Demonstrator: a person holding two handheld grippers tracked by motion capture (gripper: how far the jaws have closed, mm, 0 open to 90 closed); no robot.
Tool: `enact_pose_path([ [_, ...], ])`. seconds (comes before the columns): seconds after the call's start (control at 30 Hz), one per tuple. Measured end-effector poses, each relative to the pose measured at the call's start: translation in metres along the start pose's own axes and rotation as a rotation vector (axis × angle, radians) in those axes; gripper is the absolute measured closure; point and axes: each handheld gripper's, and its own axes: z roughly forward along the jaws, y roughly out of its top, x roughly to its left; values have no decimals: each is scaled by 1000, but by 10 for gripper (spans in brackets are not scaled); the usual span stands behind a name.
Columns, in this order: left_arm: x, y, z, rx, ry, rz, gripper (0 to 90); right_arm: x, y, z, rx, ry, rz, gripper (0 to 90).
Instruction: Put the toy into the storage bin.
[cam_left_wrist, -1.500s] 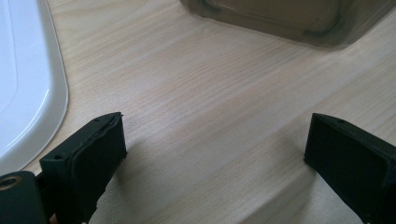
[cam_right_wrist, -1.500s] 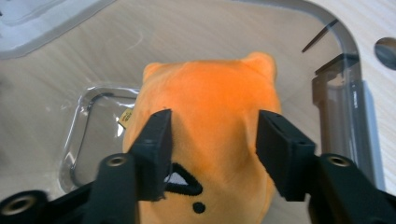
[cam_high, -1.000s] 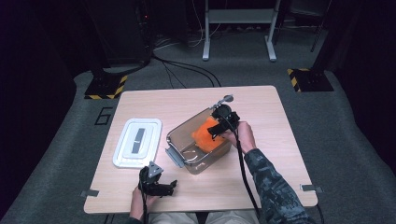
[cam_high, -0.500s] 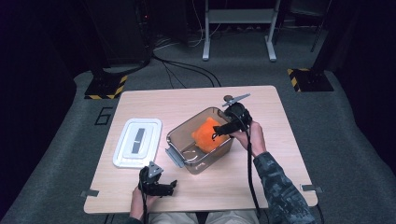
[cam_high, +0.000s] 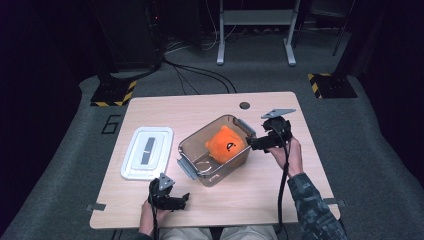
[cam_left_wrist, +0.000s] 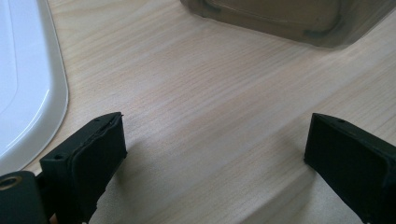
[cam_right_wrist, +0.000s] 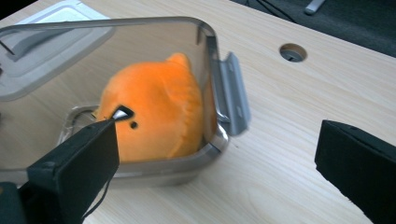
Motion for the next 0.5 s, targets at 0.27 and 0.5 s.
enact_pose_path([
  [0.27,0,0,0,0,0,0,50,-19,-31,-13,-27,-46,33,0],
  [0.5,0,0,0,0,0,0,50,-32,-68,-12,-38,-85,69,0],
])
